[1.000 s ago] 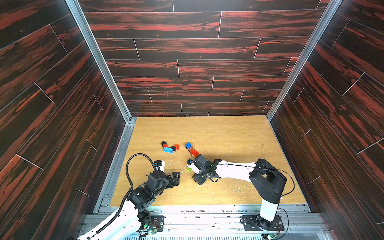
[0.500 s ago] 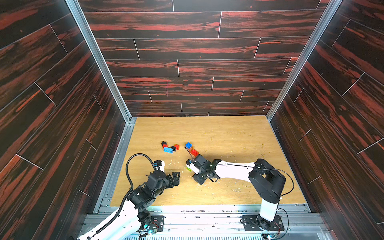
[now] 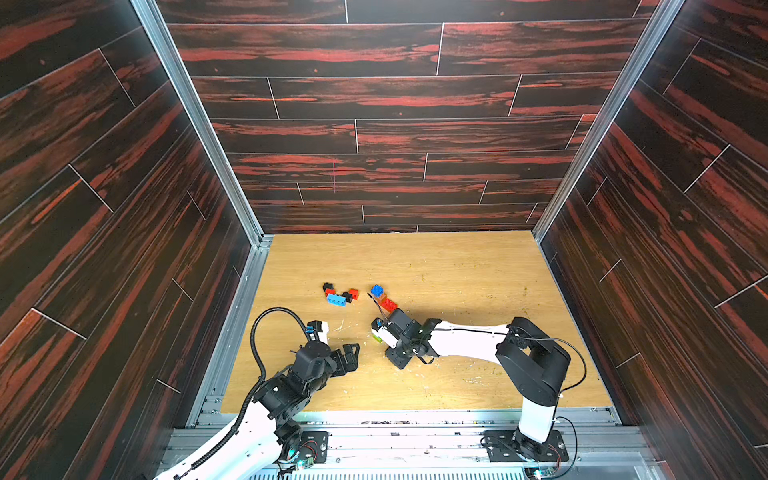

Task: Assemble the letter v with lego
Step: Pick up the lego brick from the center of the board.

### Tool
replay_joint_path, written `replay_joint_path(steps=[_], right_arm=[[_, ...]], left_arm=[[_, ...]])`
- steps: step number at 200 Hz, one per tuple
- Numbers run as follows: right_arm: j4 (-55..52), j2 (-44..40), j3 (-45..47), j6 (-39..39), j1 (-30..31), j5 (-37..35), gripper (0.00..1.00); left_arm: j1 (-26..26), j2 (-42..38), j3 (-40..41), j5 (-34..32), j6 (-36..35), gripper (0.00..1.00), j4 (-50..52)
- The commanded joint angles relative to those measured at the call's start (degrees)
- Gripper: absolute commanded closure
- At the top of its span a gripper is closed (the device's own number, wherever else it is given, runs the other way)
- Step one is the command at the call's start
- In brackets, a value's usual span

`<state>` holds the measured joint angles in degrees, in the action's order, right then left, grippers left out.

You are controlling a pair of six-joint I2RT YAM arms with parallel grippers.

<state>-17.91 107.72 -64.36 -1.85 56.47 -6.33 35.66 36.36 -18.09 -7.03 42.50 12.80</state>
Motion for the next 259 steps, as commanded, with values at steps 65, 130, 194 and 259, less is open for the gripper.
replay_joint_path(steps=[65, 130, 194, 259], right_arm=[[-3.4, 0.2, -0.2, -4.0, 1.2, -1.5, 0.84], [-8.3, 1.5, -12.6, -2.7, -1.1, -5.3, 0.84], [-9.3, 5.8, -16.3, -1.5, -2.1, -3.2, 0.84], [-8.0, 7.3, -15.4, -2.1, -2.2, -2.5, 0.84]], left_arm=[[-0.3, -2.5, 1.2, -1.9, 0.9, 0.00, 1.5], [-0.2, 0.5, 1.8, 2.0, -1.3, 0.00, -1.5], [-0.3, -1.5, 2.9, 3.2, -1.7, 0.00, -2.0], [-0.2, -1.2, 2.9, 3.5, -1.5, 0.00, -1.9]])
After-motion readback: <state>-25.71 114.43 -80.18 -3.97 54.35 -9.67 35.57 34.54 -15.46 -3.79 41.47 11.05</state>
